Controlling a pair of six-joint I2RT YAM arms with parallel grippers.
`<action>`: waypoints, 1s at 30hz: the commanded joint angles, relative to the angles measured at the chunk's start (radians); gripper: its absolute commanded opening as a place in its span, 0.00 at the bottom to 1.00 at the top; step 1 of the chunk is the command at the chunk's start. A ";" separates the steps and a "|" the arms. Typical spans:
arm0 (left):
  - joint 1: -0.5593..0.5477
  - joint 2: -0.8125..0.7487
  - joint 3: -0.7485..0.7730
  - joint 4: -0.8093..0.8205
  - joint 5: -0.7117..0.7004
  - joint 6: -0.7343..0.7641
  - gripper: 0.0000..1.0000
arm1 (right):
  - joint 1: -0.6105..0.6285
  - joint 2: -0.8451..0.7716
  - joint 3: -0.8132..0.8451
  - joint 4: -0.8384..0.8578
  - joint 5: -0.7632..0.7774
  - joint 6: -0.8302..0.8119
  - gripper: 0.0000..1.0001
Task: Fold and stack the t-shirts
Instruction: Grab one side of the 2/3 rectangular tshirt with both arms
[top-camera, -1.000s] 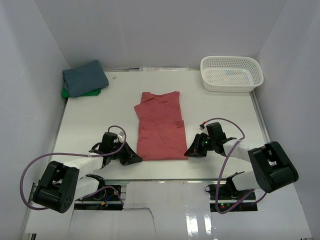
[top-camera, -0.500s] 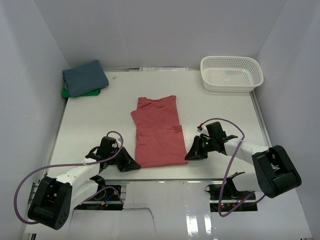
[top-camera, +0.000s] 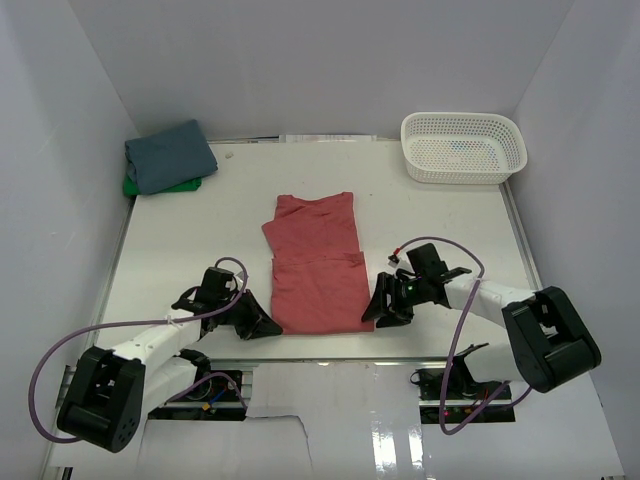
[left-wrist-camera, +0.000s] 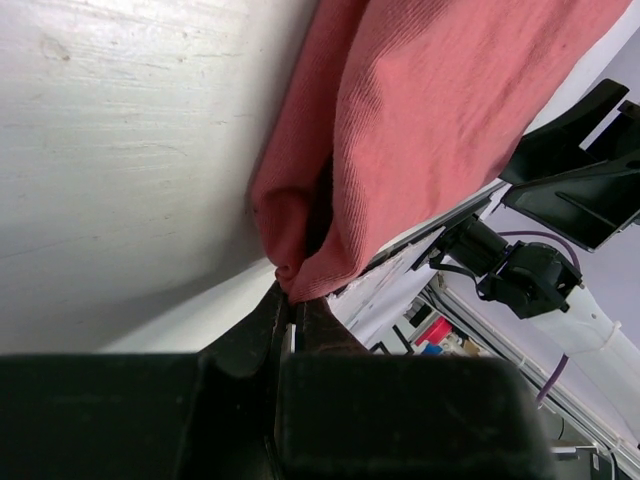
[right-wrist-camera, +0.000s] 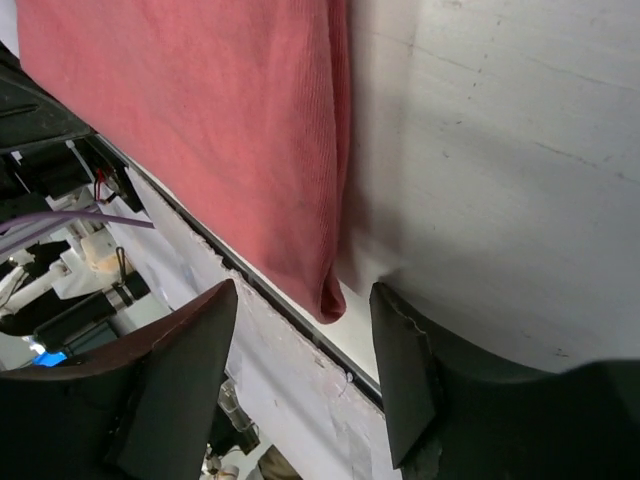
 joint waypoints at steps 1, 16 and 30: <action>-0.004 -0.011 0.011 -0.006 0.009 0.000 0.00 | 0.005 -0.024 0.005 -0.029 0.033 -0.017 0.63; -0.004 -0.028 -0.007 -0.010 0.003 0.003 0.00 | 0.005 -0.097 -0.242 0.301 -0.006 0.236 0.62; -0.004 -0.048 -0.007 -0.022 -0.005 0.003 0.00 | 0.005 -0.101 -0.262 0.356 0.067 0.276 0.22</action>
